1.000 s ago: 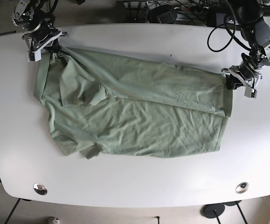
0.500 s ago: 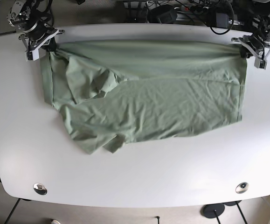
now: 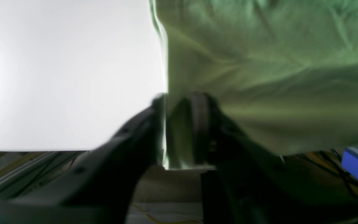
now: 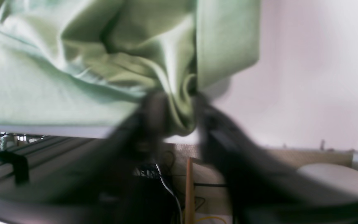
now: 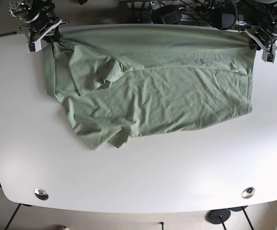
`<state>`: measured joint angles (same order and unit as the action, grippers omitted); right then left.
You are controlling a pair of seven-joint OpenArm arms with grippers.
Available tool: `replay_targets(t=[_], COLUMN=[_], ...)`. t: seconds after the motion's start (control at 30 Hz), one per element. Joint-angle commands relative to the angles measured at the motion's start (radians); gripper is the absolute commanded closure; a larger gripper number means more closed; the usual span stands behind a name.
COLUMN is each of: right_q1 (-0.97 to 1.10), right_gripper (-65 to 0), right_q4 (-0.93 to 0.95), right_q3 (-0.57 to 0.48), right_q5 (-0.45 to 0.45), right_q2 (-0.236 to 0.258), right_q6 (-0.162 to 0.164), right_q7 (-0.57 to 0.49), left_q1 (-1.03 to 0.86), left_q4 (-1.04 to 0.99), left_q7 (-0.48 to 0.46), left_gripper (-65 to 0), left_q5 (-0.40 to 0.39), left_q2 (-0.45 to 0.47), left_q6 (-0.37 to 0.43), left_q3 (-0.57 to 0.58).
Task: Fold the T-shirt properly
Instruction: 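Release and regrasp the shirt's opposite edge with both grippers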
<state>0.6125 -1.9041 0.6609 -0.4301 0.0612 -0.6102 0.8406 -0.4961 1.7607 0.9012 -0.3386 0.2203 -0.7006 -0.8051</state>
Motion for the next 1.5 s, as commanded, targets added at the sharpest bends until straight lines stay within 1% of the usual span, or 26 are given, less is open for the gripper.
replay_targets(t=[0.03,0.07,0.1,0.2,0.3,0.33,0.4,0.47,0.57,0.6,0.7,0.77,0.83,0.9,0.93,1.0,1.07,1.13,1.23,1.27,1.33,1.5], right_q1=[0.010,0.014,0.016,-0.015,-0.118,-0.156,-0.213,-0.296,-0.405,-0.448,-0.578,-0.662,-0.734,-0.803,-0.856,-0.945,-1.015,-1.069,-1.140,-1.159,-1.166,-1.140], right_gripper=[-41.2,-51.7,-55.2,-53.3,-53.3,-53.3,-53.3,-53.3,-53.3,-53.3,-53.1,-53.1,-53.1,-53.1,-53.1,-53.1,-53.1,-53.1,-53.1,-53.1,-53.1,-53.1], right_q4=[-0.039,-0.051,-0.062,-0.085,-0.079,-0.077,-0.074,-0.039,0.045,0.079,0.217,0.312,0.407,0.503,0.579,0.713,0.834,0.931,1.070,1.124,1.170,1.173], right_q3=[0.007,0.007,0.007,0.006,0.000,0.000,-0.016,-0.068,-0.123,-0.142,-0.188,-0.226,-0.263,-0.304,-0.339,-0.401,-0.467,-0.514,-0.576,-0.605,-0.640,-0.643], right_q5=[-0.011,-0.013,-0.013,-0.013,-0.006,-0.006,-0.006,-0.006,-0.006,-0.006,-0.006,-0.005,-0.005,-0.005,-0.005,-0.005,-0.005,-0.005,-0.005,-0.005,-0.005,-0.005], right_q2=[0.009,0.009,0.009,0.009,0.021,0.038,0.055,0.093,0.127,0.141,0.180,0.205,0.226,0.243,0.253,0.265,0.283,0.286,0.286,0.286,0.286,0.274], right_q6=[-0.003,-0.003,-0.003,-0.003,-0.003,-0.003,-0.003,0.005,0.006,0.008,0.008,0.008,0.008,0.008,0.008,0.008,0.008,0.008,0.008,0.008,0.008,0.008], right_q7=[-0.019,-0.020,-0.022,-0.022,-0.020,-0.013,-0.010,-0.010,-0.010,-0.010,-0.010,-0.013,-0.030,-0.051,-0.073,-0.125,-0.183,-0.240,-0.315,-0.360,-0.403,-0.416], left_q1=[-0.003,-0.005,-0.011,-0.013,0.095,0.122,0.198,0.268,0.368,0.400,0.511,0.564,0.624,0.679,0.716,0.756,0.761,0.765,0.762,0.762,0.759,0.722], left_q4=[0.032,0.063,0.089,0.155,0.169,0.167,0.166,0.155,0.103,0.080,0.021,-0.041,-0.107,-0.180,-0.232,-0.321,-0.377,-0.390,-0.388,-0.388,-0.387,-0.330], left_q7=[-0.011,-0.011,-0.011,-0.011,-0.011,-0.011,-0.011,-0.011,-0.011,-0.011,-0.012,-0.015,-0.017,-0.017,-0.034,-0.100,-0.133,-0.139,-0.141,-0.141,-0.141,-0.141], left_gripper=[-26.7,-30.0,-30.3,-30.0,-30.0,-30.0,-30.0,-30.0,-30.0,-30.0,-30.0,-30.0,-30.0,-30.0,-30.0,-30.0,-30.0,-30.0,-30.0,-30.0,-30.0,-30.0], left_q5=[-0.006,-0.007,-0.009,-0.012,-0.006,-0.006,-0.004,-0.003,-0.001,0.013,0.108,0.129,0.129,0.131,0.131,0.132,0.132,0.132,0.132,0.132,0.132,0.131], left_q2=[0.021,0.021,0.021,0.021,0.021,0.021,0.020,0.020,0.020,0.018,0.014,0.014,0.014,0.014,0.014,0.015,0.017,0.020,0.020,0.020,0.021,0.047], left_q6=[0.002,0.002,0.002,0.002,0.002,0.002,0.002,0.002,0.002,0.002,0.002,0.002,0.002,0.002,0.002,0.002,0.002,0.002,0.002,0.002,0.002,0.002], left_q3=[-0.013,-0.013,-0.013,-0.012,-0.006,-0.004,0.010,0.045,0.095,0.108,0.166,0.195,0.204,0.204,0.204,0.206,0.220,0.241,0.241,0.238,0.235,0.235])
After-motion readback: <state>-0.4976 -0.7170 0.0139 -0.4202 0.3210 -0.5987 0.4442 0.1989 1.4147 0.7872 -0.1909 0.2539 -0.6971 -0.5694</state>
